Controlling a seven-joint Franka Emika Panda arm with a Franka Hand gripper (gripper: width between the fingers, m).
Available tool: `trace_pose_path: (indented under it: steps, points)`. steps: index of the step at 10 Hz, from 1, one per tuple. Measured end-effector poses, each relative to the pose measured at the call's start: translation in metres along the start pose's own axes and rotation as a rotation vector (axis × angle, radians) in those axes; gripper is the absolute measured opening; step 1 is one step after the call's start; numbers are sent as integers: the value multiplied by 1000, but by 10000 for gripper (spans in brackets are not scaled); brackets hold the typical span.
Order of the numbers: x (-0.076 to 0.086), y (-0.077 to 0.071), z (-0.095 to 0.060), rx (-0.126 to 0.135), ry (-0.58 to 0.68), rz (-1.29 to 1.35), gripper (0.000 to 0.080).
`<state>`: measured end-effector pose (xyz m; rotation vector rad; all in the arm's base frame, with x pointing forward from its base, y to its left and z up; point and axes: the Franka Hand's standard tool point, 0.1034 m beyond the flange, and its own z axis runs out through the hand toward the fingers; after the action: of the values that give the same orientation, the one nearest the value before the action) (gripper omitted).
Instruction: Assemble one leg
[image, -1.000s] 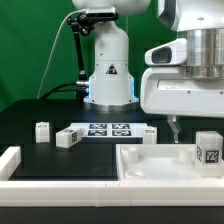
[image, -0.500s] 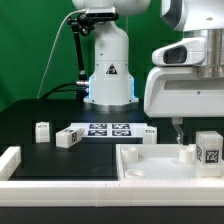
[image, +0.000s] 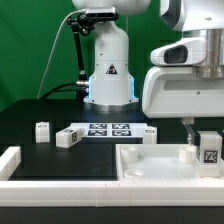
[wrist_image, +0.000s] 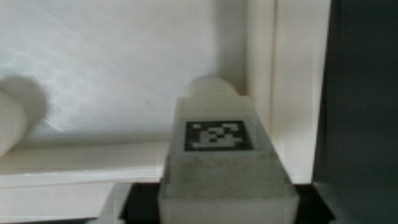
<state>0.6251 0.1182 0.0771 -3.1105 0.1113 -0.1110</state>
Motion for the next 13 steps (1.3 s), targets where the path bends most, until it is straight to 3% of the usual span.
trace_pose_path:
  steps: [4, 9, 13]
  points:
    - [-1, 3, 1, 40, 44, 588, 291]
    - [-3, 4, 2, 56, 10, 1176, 293]
    - [-4, 4, 1, 63, -9, 1313, 294]
